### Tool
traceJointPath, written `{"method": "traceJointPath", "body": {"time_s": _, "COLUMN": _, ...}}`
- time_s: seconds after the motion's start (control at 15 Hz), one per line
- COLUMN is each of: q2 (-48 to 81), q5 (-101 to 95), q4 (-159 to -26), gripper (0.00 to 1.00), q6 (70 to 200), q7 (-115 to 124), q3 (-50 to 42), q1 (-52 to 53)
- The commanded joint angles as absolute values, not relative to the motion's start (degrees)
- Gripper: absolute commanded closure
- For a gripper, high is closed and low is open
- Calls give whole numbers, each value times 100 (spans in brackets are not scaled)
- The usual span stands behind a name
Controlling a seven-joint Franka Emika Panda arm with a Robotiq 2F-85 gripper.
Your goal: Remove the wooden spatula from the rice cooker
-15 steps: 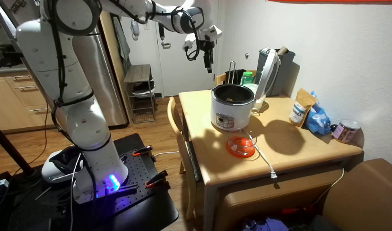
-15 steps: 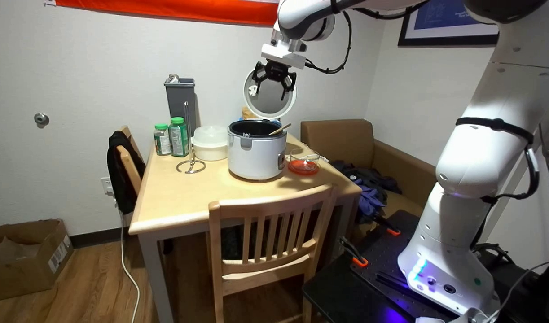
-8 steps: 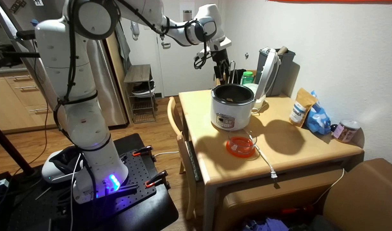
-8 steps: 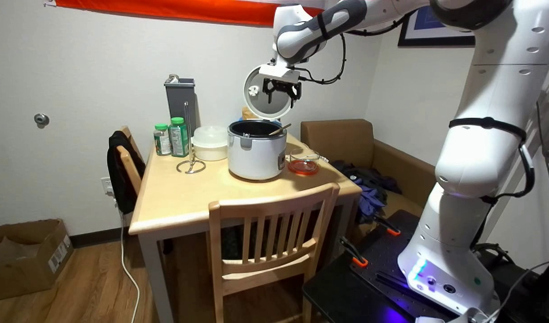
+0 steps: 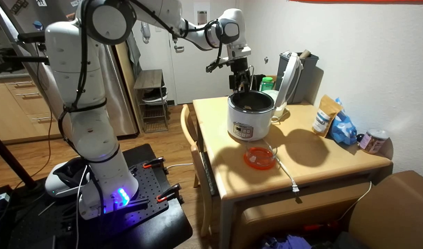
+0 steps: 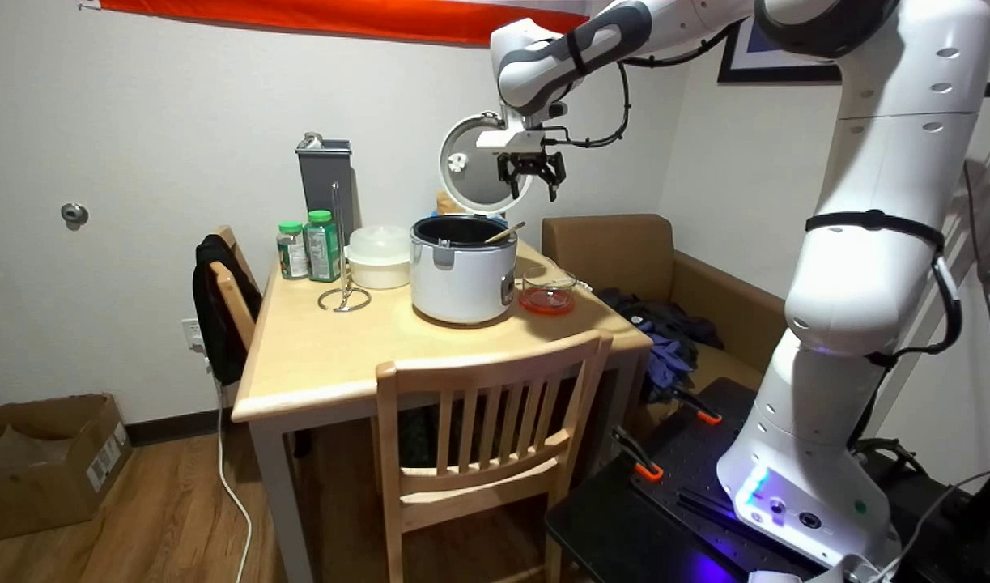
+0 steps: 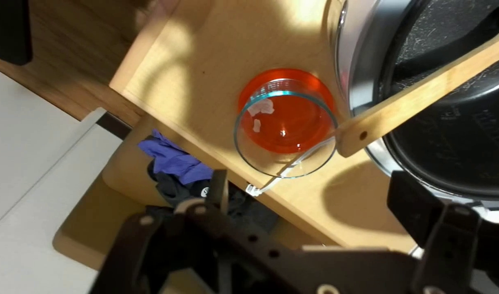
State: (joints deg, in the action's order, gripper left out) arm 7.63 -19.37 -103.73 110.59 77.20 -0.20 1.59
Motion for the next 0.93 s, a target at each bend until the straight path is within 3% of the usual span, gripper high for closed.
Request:
{"method": "traceJointPath", "body": {"time_s": 0.0, "q2": 791, "q5": -1881, "q4": -10223, "gripper": 0, "q6": 10705, "q7": 7957, "q3": -109, "q1": 181}}
{"method": "traceJointPath", "body": {"time_s": 0.87, "q2": 1439, "q5": -1066, "q4": -10295, "gripper": 0, "q6": 12076, "q7": 7826, "q3": -363, "q1": -8}}
